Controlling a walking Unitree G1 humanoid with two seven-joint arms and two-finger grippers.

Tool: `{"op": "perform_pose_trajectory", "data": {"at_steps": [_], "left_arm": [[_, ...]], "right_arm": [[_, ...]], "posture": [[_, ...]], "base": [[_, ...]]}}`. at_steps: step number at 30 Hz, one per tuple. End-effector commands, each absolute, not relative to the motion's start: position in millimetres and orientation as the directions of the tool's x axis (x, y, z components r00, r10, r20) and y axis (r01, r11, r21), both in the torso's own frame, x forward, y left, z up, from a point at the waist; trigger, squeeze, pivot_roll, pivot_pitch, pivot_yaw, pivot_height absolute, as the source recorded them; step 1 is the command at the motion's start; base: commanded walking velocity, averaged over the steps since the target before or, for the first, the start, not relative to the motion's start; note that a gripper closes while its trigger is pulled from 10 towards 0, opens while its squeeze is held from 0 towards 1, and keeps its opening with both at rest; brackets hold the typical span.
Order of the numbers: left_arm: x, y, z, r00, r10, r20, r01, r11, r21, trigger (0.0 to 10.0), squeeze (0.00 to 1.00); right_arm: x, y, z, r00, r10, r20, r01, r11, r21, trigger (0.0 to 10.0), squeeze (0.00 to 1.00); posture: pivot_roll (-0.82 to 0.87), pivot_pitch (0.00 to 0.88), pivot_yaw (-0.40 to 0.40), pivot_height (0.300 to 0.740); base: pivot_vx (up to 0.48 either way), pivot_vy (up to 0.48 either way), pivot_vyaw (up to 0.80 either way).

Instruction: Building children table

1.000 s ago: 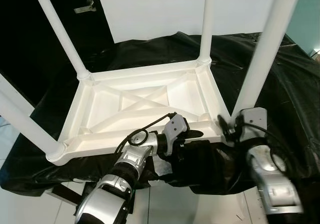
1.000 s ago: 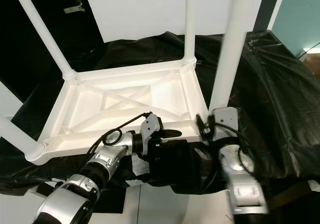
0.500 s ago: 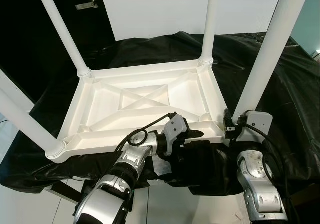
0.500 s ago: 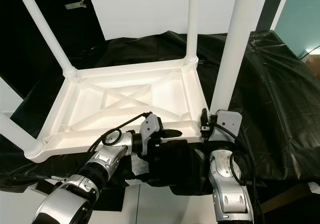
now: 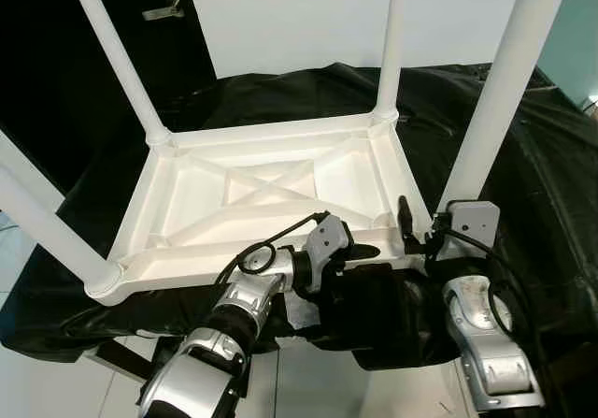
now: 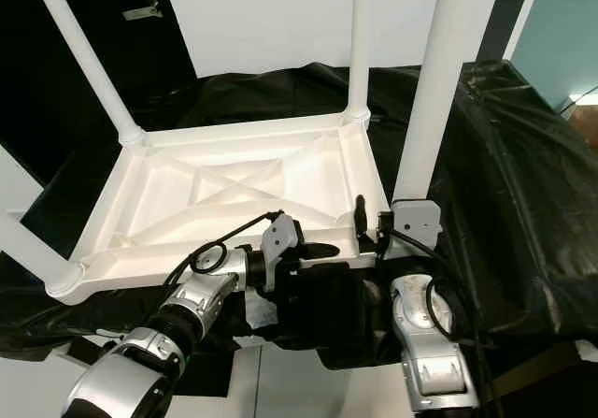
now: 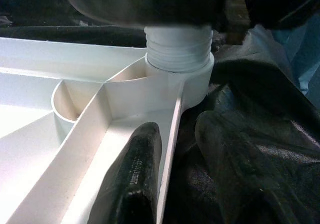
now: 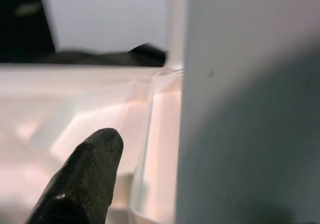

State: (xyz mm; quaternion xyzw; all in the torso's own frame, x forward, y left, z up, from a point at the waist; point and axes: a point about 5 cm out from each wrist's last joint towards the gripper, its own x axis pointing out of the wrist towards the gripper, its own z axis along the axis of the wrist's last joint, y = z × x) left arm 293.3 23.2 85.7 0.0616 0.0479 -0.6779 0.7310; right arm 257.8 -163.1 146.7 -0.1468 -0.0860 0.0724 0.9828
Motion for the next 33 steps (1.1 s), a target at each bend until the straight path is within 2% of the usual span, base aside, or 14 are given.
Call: {"op": "perform_pose_trajectory", "data": {"at_steps": [1,5,7,11,12,13,18,24,27,29,30,31,32,33], "left_arm": [[266,20,50,-0.085,-0.957,-0.278,0.993,-0.057,-0.107,10.0,0.0],[265,19,49,-0.092,-0.956,-0.28,0.992,-0.063,-0.109,10.0,0.0],[265,19,50,-0.093,-0.955,-0.28,0.992,-0.065,-0.107,10.0,0.0],[265,18,50,-0.092,-0.956,-0.279,0.992,-0.065,-0.105,10.0,0.0],[266,18,51,-0.09,-0.956,-0.278,0.993,-0.064,-0.103,10.0,0.0],[266,18,51,-0.089,-0.957,-0.277,0.993,-0.063,-0.102,10.0,0.0],[265,21,49,-0.086,-0.956,-0.279,0.993,-0.058,-0.105,10.0,0.0],[266,23,50,-0.088,-0.954,-0.286,0.993,-0.06,-0.103,10.0,0.0],[267,22,51,-0.09,-0.954,-0.285,0.993,-0.063,-0.1,10.0,0.0],[267,22,51,-0.092,-0.954,-0.284,0.993,-0.066,-0.099,10.0,0.0],[267,22,51,-0.092,-0.954,-0.284,0.993,-0.066,-0.099,10.0,0.0],[266,22,51,-0.093,-0.954,-0.284,0.993,-0.067,-0.099,10.0,0.0],[266,22,51,-0.093,-0.954,-0.284,0.993,-0.067,-0.099,10.0,0.0],[266,22,51,-0.093,-0.954,-0.284,0.993,-0.068,-0.098,10.0,0.0]], "right_arm": [[264,-149,155,0.944,0.296,0.146,-0.239,0.919,-0.315,10.0,0.0],[256,-159,159,0.799,0.596,-0.082,-0.574,0.714,-0.4,10.0,0.0],[250,-158,155,0.755,0.642,-0.134,-0.633,0.66,-0.406,10.0,0.0],[245,-158,150,0.727,0.666,-0.169,-0.669,0.629,-0.396,10.0,0.0],[242,-159,147,0.708,0.68,-0.192,-0.691,0.609,-0.389,2.5,0.0],[240,-159,144,0.694,0.689,-0.209,-0.707,0.597,-0.378,0.0,0.0],[236,-165,139,0.654,0.705,-0.272,-0.751,0.565,-0.341,0.0,0.0],[237,-168,136,0.677,0.681,-0.279,-0.735,0.608,-0.301,0.0,0.0],[242,-166,130,0.737,0.633,-0.237,-0.676,0.689,-0.261,0.0,0.0],[246,-161,119,0.809,0.553,-0.198,-0.586,0.782,-0.21,0.0,0.0],[246,-161,119,0.809,0.553,-0.198,-0.586,0.782,-0.21,0.0,0.0],[248,-157,112,0.88,0.449,-0.155,-0.471,0.864,-0.176,0.0,0.0],[248,-157,112,0.88,0.449,-0.155,-0.471,0.864,-0.176,0.0,0.0],[249,-154,107,0.921,0.367,-0.132,-0.385,0.911,-0.147,0.0,0.0]], "posture": [[-0.17,0.002,0.073,0.74],[-0.18,0.001,0.076,0.74],[-0.18,0.0,0.074,0.74],[-0.18,0.0,0.072,0.74],[-0.18,0.0,0.071,0.74],[-0.17,0.0,0.071,0.74],[-0.17,0.0,0.077,0.74],[-0.17,0.0,0.084,0.74],[-0.17,0.0,0.086,0.74],[-0.17,0.0,0.087,0.74],[-0.17,0.0,0.087,0.74],[-0.17,0.0,0.087,0.74],[-0.17,0.0,0.087,0.74],[-0.17,0.0,0.087,0.74]], "base": [[0.0,0.0,0.0],[0.0,0.0,0.0],[0.0,0.0,0.0],[0.0,0.0,0.0],[0.0,0.0,0.0],[0.0,0.0,0.0],[0.0,0.0,0.0],[0.0,0.0,0.0],[0.0,0.0,0.0],[0.0,0.0,0.0],[0.0,0.0,0.0],[0.0,0.0,0.0],[0.0,0.0,0.0],[0.0,0.0,0.0]]}}
